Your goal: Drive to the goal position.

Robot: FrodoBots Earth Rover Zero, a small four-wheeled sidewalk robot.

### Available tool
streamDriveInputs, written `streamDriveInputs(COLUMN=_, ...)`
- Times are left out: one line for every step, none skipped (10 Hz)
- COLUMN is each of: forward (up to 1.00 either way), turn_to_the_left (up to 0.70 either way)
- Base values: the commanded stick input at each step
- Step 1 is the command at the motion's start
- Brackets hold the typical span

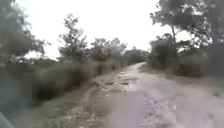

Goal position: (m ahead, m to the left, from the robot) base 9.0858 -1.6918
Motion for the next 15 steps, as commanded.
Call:
streamDriveInputs(forward=0.85, turn_to_the_left=0.0)
streamDriveInputs(forward=0.85, turn_to_the_left=0.0)
streamDriveInputs(forward=0.85, turn_to_the_left=0.0)
streamDriveInputs(forward=0.85, turn_to_the_left=-0.12)
streamDriveInputs(forward=0.85, turn_to_the_left=-0.27)
streamDriveInputs(forward=0.85, turn_to_the_left=-0.33)
streamDriveInputs(forward=0.85, turn_to_the_left=-0.34)
streamDriveInputs(forward=0.85, turn_to_the_left=-0.34)
streamDriveInputs(forward=0.85, turn_to_the_left=-0.34)
streamDriveInputs(forward=0.85, turn_to_the_left=-0.34)
streamDriveInputs(forward=0.85, turn_to_the_left=-0.34)
streamDriveInputs(forward=0.85, turn_to_the_left=-0.34)
streamDriveInputs(forward=0.85, turn_to_the_left=-0.34)
streamDriveInputs(forward=0.85, turn_to_the_left=-0.34)
streamDriveInputs(forward=0.85, turn_to_the_left=-0.07)
